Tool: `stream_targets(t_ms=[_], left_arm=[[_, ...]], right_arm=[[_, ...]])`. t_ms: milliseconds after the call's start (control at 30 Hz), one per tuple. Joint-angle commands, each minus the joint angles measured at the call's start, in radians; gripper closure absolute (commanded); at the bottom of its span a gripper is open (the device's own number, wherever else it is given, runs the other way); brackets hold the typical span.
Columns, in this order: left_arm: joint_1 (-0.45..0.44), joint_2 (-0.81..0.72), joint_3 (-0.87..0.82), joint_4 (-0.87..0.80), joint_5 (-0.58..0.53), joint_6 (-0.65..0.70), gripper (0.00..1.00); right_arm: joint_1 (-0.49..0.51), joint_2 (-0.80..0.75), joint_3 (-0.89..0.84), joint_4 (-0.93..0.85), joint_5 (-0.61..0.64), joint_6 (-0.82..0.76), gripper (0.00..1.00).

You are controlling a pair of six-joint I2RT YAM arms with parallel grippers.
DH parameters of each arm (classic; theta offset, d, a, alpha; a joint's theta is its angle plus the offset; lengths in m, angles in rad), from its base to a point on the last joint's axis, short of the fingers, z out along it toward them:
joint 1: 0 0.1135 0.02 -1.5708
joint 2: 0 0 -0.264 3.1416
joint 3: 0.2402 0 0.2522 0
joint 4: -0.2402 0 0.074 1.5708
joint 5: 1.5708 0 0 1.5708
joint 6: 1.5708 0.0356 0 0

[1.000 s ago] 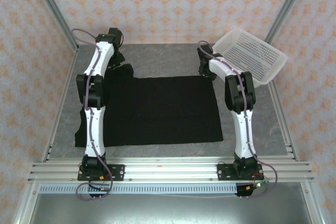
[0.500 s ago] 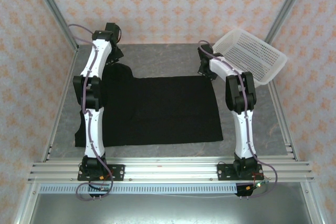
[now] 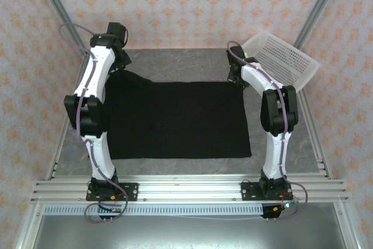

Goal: Fold and stack the t-shirts

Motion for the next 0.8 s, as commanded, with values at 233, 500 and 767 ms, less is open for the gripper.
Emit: stream_targets(t_ms=[233, 500, 767], left_arm=[[-0.009, -0.413, -0.534, 0.033, -0.062, -0.003, 1.0], [-0.009, -0.64, -0.847, 0.02, -0.143, -0.055, 1.0], [-0.009, -0.816, -1.034, -0.009, -0.186, -0.199, 1.0]], right_arm=[[0.019, -0.205, -0.261, -0.007, 0.028, 0.008, 1.0], [0.041, -0.3, -0.435, -0.008, 0.06, 0.029, 1.0], [0.075, -0.35, -0.515, -0.024, 0.094, 0.048, 1.0]])
